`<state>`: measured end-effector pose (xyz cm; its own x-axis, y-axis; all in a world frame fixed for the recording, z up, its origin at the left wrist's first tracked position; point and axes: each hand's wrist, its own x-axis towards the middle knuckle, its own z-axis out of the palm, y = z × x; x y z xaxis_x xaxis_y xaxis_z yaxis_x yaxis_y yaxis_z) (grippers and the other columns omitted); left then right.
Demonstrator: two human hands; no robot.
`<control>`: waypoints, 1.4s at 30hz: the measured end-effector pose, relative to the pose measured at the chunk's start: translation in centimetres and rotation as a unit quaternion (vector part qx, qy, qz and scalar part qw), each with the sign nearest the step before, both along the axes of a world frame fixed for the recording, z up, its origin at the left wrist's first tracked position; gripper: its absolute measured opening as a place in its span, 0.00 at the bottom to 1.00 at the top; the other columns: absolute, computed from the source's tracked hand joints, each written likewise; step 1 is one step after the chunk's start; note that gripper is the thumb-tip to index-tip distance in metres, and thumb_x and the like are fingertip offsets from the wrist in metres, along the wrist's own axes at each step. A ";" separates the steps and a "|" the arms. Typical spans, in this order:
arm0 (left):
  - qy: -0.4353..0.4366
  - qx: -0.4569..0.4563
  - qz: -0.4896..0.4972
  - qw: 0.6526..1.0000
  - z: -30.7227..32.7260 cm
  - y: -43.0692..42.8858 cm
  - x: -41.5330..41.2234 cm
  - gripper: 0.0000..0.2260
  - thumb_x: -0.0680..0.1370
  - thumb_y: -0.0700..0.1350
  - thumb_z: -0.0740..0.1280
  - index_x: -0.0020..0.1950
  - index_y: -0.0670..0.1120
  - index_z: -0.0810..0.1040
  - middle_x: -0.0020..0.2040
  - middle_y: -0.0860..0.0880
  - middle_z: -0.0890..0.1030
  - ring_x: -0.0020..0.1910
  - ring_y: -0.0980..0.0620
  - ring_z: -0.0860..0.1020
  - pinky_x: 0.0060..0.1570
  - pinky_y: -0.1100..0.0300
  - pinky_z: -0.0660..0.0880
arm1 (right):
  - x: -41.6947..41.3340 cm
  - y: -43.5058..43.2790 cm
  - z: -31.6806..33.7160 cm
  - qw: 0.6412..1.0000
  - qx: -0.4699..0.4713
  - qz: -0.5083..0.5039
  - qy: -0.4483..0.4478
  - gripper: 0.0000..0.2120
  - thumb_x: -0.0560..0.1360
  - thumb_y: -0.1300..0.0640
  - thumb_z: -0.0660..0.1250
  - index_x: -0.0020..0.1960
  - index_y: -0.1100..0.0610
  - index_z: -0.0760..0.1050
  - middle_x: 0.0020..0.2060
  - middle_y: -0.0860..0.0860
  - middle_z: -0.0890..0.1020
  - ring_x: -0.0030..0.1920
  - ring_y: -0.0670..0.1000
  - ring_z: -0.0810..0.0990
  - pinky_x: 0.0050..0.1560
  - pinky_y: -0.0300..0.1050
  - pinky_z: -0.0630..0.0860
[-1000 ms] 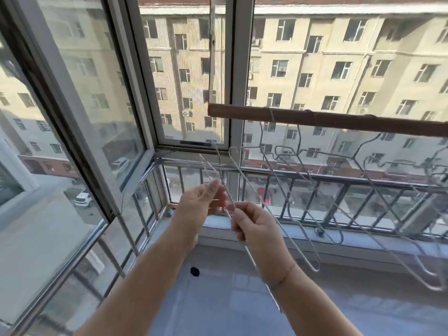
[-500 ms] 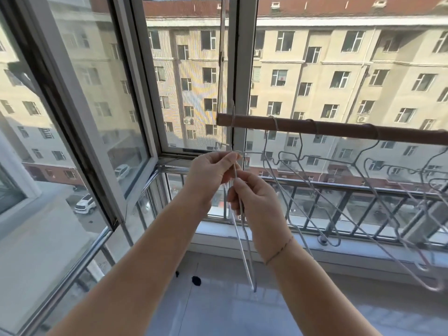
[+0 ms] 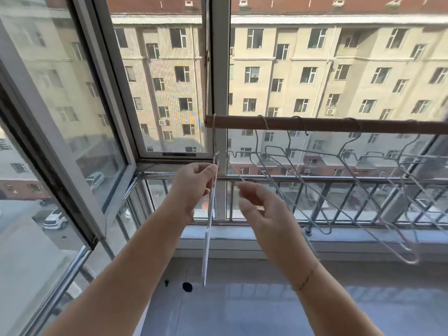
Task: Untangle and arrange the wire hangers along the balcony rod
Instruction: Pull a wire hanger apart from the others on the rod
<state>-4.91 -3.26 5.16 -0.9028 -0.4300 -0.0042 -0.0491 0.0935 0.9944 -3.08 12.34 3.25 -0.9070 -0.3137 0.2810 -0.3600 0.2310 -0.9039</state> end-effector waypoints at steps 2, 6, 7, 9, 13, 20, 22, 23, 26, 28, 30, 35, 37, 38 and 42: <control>0.048 -0.134 0.065 0.988 0.0 0.2 0.4 0.07 0.77 0.46 0.65 0.54 0.46 0.75 0.45 0.50 0.78 0.44 0.53 0.76 0.43 0.65 0.71 | 0.3 2.4 0.9 0.997 0.000 -0.055 0.053 0.10 0.75 0.56 0.65 0.56 0.48 0.75 0.48 0.42 0.79 0.48 0.40 0.78 0.47 0.26 0.72; 0.164 -0.228 0.033 0.959 1.3 3.0 1.3 0.08 0.77 0.47 0.65 0.55 0.48 0.77 0.48 0.51 0.80 0.46 0.57 0.77 0.48 0.69 0.73 | -1.3 5.9 0.5 0.987 0.041 -0.141 0.066 0.10 0.75 0.55 0.65 0.55 0.49 0.75 0.49 0.46 0.79 0.48 0.41 0.78 0.47 0.30 0.73; 0.148 -0.209 -0.014 0.967 1.4 4.0 1.2 0.09 0.77 0.47 0.65 0.55 0.47 0.77 0.48 0.51 0.80 0.47 0.57 0.78 0.49 0.67 0.74 | -1.7 6.1 0.0 0.986 0.065 -0.145 0.050 0.11 0.75 0.54 0.65 0.57 0.50 0.74 0.50 0.46 0.79 0.49 0.42 0.78 0.48 0.32 0.72; 0.090 -0.146 -0.086 0.981 1.5 5.7 0.6 0.12 0.77 0.47 0.65 0.58 0.45 0.77 0.48 0.52 0.80 0.49 0.56 0.78 0.52 0.64 0.75 | -2.4 6.1 -1.0 0.987 0.093 -0.133 0.016 0.14 0.75 0.54 0.64 0.60 0.53 0.73 0.51 0.45 0.78 0.51 0.42 0.77 0.48 0.30 0.71; 0.004 -0.027 -0.075 0.997 0.4 6.6 -2.0 0.16 0.78 0.45 0.65 0.64 0.41 0.73 0.53 0.46 0.79 0.54 0.48 0.77 0.58 0.56 0.74 | -3.0 5.3 -3.0 0.992 0.063 -0.091 -0.064 0.13 0.75 0.57 0.64 0.60 0.54 0.72 0.45 0.48 0.81 0.47 0.46 0.81 0.50 0.36 0.76; -0.016 0.123 -0.080 0.989 0.0 6.9 -4.6 0.11 0.78 0.35 0.62 0.60 0.39 0.75 0.42 0.46 0.80 0.40 0.53 0.78 0.43 0.60 0.75 | -3.4 4.1 -2.7 0.984 -0.106 -0.020 -0.142 0.07 0.76 0.66 0.63 0.52 0.60 0.77 0.32 0.53 0.79 0.30 0.44 0.77 0.37 0.34 0.76; 0.003 0.131 -0.078 0.988 0.6 6.9 -5.3 0.11 0.78 0.35 0.62 0.60 0.39 0.76 0.43 0.46 0.80 0.40 0.53 0.77 0.43 0.61 0.75 | -4.0 3.6 -1.9 0.983 -0.119 -0.019 -0.135 0.07 0.76 0.65 0.63 0.48 0.57 0.78 0.31 0.53 0.79 0.29 0.43 0.76 0.36 0.34 0.76; 0.008 0.133 -0.074 0.988 1.0 6.8 -5.6 0.11 0.77 0.35 0.63 0.59 0.39 0.76 0.43 0.46 0.80 0.40 0.53 0.77 0.43 0.61 0.75 | -4.4 3.3 -1.5 0.983 -0.122 -0.019 -0.134 0.07 0.76 0.64 0.63 0.47 0.56 0.78 0.31 0.53 0.79 0.30 0.44 0.76 0.36 0.34 0.76; 0.001 0.168 -0.057 0.984 1.4 6.6 -6.7 0.07 0.77 0.34 0.63 0.52 0.41 0.77 0.40 0.45 0.79 0.38 0.52 0.76 0.39 0.61 0.73 | -5.1 2.6 -1.1 0.983 -0.123 -0.022 -0.135 0.06 0.76 0.64 0.62 0.46 0.56 0.77 0.31 0.53 0.79 0.31 0.47 0.76 0.37 0.37 0.76; -0.016 0.183 -0.042 0.982 0.8 6.5 -7.0 0.05 0.77 0.34 0.63 0.48 0.41 0.77 0.39 0.45 0.78 0.37 0.52 0.75 0.37 0.61 0.73 | -5.0 2.3 -1.7 0.984 -0.110 -0.023 -0.137 0.06 0.76 0.64 0.62 0.47 0.56 0.77 0.31 0.52 0.79 0.31 0.46 0.76 0.35 0.35 0.75; -0.033 0.184 -0.033 0.982 -0.2 6.5 -6.8 0.03 0.76 0.35 0.64 0.47 0.40 0.77 0.38 0.45 0.78 0.36 0.53 0.75 0.37 0.62 0.73 | -4.7 2.3 -2.9 0.985 -0.096 -0.022 -0.143 0.06 0.77 0.63 0.62 0.50 0.59 0.77 0.31 0.52 0.79 0.30 0.44 0.76 0.34 0.34 0.75; -0.100 0.151 -0.058 0.982 -3.2 6.4 -5.0 0.06 0.75 0.34 0.65 0.40 0.43 0.74 0.33 0.46 0.77 0.27 0.55 0.76 0.29 0.65 0.71 | -4.0 3.2 -5.7 0.982 -0.074 -0.020 -0.170 0.06 0.78 0.59 0.60 0.50 0.57 0.75 0.36 0.52 0.80 0.36 0.47 0.77 0.39 0.39 0.74; -0.136 0.120 -0.091 0.979 -4.2 6.2 -4.0 0.06 0.75 0.33 0.65 0.41 0.43 0.74 0.34 0.45 0.78 0.28 0.55 0.75 0.28 0.66 0.71 | -4.3 3.8 -6.3 0.983 -0.060 -0.049 -0.168 0.07 0.78 0.58 0.59 0.53 0.56 0.74 0.40 0.52 0.80 0.41 0.49 0.78 0.42 0.42 0.75; -0.153 0.106 -0.112 0.976 -4.7 6.0 -3.5 0.06 0.75 0.33 0.65 0.42 0.42 0.73 0.34 0.45 0.77 0.29 0.54 0.74 0.27 0.66 0.71 | -4.5 4.1 -6.6 0.983 -0.049 -0.062 -0.163 0.07 0.78 0.58 0.59 0.54 0.55 0.74 0.42 0.52 0.80 0.43 0.50 0.78 0.44 0.44 0.76; -0.194 0.063 -0.171 0.964 -6.3 4.9 -1.4 0.06 0.75 0.31 0.64 0.43 0.41 0.76 0.33 0.44 0.76 0.29 0.53 0.73 0.26 0.68 0.69 | -5.0 4.9 -7.6 0.991 0.032 -0.065 -0.114 0.12 0.76 0.61 0.62 0.60 0.55 0.73 0.50 0.50 0.80 0.53 0.50 0.78 0.56 0.45 0.75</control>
